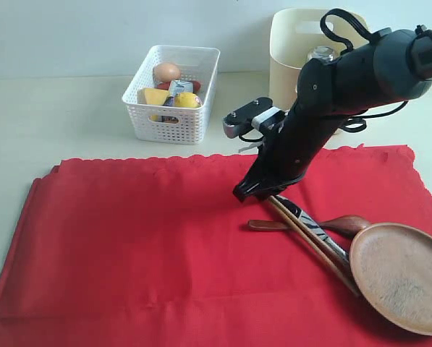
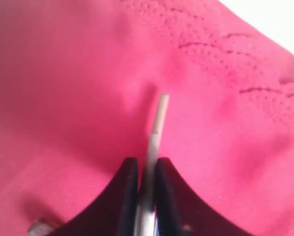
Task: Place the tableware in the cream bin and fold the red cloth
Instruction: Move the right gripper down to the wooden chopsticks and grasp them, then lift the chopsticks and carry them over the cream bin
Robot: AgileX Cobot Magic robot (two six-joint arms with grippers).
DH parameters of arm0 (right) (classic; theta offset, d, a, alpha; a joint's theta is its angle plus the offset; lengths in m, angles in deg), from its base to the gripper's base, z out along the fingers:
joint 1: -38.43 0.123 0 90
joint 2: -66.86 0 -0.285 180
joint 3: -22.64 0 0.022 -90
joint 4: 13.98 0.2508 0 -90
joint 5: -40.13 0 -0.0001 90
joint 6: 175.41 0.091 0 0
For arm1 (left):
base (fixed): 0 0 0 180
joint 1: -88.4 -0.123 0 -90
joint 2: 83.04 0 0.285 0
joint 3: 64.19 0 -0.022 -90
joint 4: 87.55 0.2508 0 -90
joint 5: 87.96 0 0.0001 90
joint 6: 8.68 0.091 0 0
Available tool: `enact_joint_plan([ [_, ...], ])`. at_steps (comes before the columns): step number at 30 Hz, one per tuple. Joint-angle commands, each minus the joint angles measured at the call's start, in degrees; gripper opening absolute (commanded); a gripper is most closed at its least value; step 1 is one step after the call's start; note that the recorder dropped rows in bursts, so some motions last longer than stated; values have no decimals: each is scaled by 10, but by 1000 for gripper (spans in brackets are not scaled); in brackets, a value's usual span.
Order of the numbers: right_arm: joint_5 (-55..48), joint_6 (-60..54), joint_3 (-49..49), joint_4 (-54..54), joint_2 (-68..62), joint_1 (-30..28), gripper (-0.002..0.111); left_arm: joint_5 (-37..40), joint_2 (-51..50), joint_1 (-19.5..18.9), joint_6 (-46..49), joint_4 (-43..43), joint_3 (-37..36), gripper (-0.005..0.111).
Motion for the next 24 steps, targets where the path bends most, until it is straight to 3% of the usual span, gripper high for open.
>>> enact_joint_plan([
  [1,-1,-6,1,1,1,0,12,1,4,4,2,0,-2,0],
  [7,-1,-5,1,16,4,0,11,1,4,4,2,0,-2,0],
  [11,-4,-7,1,14,15,0,0,1,4,4,2,0,-2,0],
  [24,-10,-7,1,16,59,0,0,1,4,4,2,0,-2,0],
])
